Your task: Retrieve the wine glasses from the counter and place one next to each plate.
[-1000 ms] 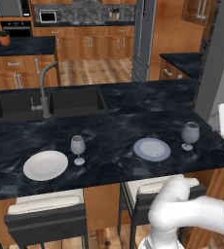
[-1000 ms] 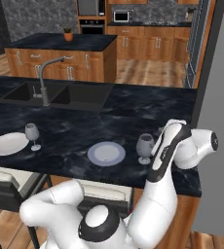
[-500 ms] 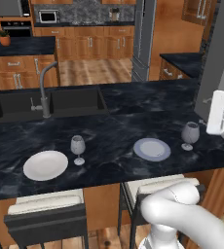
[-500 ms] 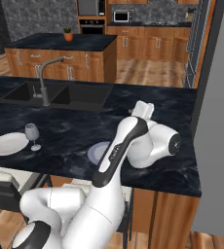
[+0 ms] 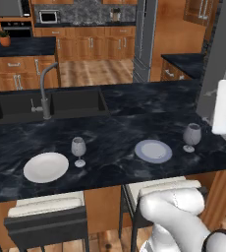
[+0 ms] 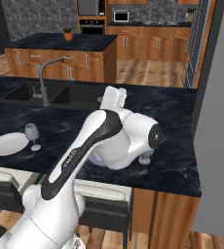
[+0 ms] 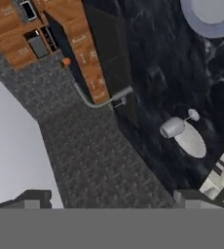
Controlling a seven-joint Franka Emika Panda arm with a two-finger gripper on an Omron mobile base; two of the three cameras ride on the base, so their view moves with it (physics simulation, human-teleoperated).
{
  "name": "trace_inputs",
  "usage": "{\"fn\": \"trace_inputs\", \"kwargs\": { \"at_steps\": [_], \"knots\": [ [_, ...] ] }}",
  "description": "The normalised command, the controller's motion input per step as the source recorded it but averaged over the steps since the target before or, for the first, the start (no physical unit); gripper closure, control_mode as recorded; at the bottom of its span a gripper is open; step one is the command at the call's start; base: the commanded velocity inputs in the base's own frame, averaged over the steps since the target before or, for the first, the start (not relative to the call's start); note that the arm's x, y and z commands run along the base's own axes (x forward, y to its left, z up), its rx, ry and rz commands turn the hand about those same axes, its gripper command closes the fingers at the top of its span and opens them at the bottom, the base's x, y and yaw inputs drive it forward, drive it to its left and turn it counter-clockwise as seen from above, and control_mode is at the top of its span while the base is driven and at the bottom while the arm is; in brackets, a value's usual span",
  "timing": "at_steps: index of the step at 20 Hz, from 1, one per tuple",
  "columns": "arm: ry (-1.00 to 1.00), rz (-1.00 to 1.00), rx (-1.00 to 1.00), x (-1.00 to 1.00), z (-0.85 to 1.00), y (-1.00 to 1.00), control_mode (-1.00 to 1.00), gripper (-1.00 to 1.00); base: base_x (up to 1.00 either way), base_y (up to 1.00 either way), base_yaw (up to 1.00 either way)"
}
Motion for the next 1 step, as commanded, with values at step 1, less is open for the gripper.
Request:
{"fn": "trace_inputs", "kwargs": {
  "at_steps": [1],
  "knots": [
    [0.25, 0.36, 0.06, -1.0, 1.0, 0.0, -1.0, -1.0, 0.0, 0.0, 0.0]
  ]
}}
